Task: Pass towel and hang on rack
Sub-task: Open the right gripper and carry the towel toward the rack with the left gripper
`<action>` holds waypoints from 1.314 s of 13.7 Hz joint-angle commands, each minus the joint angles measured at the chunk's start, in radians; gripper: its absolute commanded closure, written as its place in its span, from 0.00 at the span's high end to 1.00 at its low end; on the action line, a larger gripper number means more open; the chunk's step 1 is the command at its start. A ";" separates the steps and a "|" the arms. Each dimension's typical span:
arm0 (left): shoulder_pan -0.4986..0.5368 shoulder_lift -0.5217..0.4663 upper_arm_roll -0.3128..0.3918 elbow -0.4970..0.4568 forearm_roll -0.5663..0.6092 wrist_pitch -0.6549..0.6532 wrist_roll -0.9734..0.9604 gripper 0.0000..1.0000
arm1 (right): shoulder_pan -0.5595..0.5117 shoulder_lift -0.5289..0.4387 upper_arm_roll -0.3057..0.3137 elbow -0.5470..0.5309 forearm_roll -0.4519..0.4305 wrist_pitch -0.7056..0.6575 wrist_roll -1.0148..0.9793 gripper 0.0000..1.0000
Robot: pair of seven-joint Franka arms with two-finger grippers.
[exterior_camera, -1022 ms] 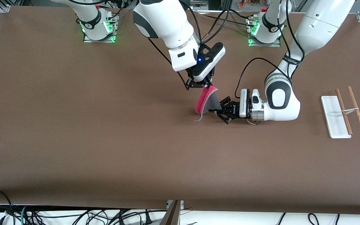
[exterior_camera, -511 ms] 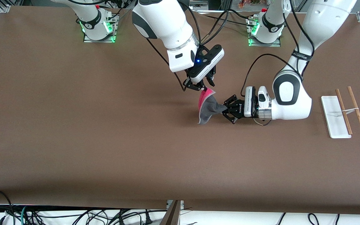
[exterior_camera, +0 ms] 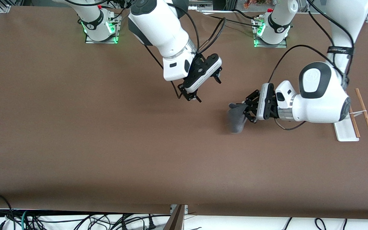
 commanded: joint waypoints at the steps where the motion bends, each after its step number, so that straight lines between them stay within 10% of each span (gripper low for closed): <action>1: 0.035 0.012 0.000 0.073 0.129 -0.113 -0.085 0.00 | -0.042 -0.013 0.005 -0.006 0.022 -0.052 0.010 1.00; 10: 0.264 0.044 0.085 0.197 0.721 -0.294 -0.030 0.00 | -0.253 -0.051 -0.060 -0.030 0.012 -0.322 0.003 1.00; 18: 0.456 0.168 0.187 0.256 0.784 -0.279 0.038 0.00 | -0.461 -0.252 -0.144 -0.147 -0.192 -0.644 -0.002 1.00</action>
